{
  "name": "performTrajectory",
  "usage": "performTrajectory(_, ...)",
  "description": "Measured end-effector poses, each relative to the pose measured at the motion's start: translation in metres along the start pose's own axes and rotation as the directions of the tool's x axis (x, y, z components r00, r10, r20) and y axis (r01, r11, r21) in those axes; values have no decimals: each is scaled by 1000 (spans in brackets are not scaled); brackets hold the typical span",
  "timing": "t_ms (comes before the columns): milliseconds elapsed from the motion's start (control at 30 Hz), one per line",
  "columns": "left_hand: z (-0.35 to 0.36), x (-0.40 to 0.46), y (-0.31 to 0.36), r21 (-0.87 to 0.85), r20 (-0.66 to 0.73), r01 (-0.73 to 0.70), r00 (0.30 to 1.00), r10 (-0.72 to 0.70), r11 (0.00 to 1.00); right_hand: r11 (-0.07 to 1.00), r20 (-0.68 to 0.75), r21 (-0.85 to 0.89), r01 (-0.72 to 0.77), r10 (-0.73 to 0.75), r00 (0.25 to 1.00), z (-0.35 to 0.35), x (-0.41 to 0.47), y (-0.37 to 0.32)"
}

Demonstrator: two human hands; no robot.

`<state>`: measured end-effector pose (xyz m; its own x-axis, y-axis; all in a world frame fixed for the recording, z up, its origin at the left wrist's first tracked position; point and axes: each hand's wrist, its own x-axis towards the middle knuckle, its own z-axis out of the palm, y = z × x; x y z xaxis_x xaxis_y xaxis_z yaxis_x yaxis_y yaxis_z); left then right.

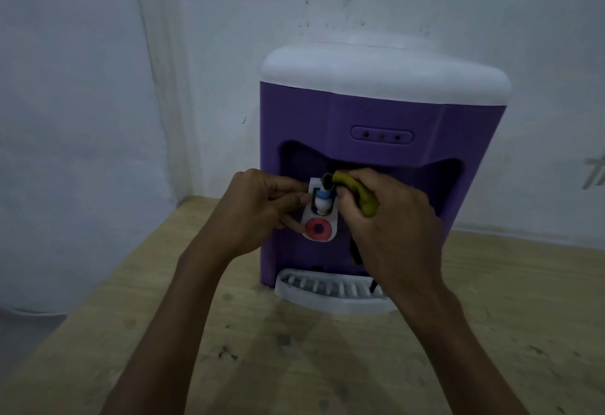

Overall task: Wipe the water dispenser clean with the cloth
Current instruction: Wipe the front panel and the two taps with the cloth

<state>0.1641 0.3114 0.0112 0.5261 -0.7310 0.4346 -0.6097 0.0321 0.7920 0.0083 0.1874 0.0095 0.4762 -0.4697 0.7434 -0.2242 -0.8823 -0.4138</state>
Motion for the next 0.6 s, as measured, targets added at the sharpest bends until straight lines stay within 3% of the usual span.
performTrajectory(167,0,-1,-1,9,-4,5,1000,-5,1000,991,-2,-23,133,-133,991,13,1,-18)
performTrajectory(433,0,0,1,21,5,-2,1000,2,1000,997,-80,19,-71,72,994,9,-13,-5)
performTrajectory(500,0,1,-1,25,1,-8,1000,8,1000,1000,-95,10,-14,15,995,11,-11,-9)
performTrajectory(600,-2,2,-6,78,4,-22,1000,22,997,977,-78,-148,155,-168,983,14,-4,-17)
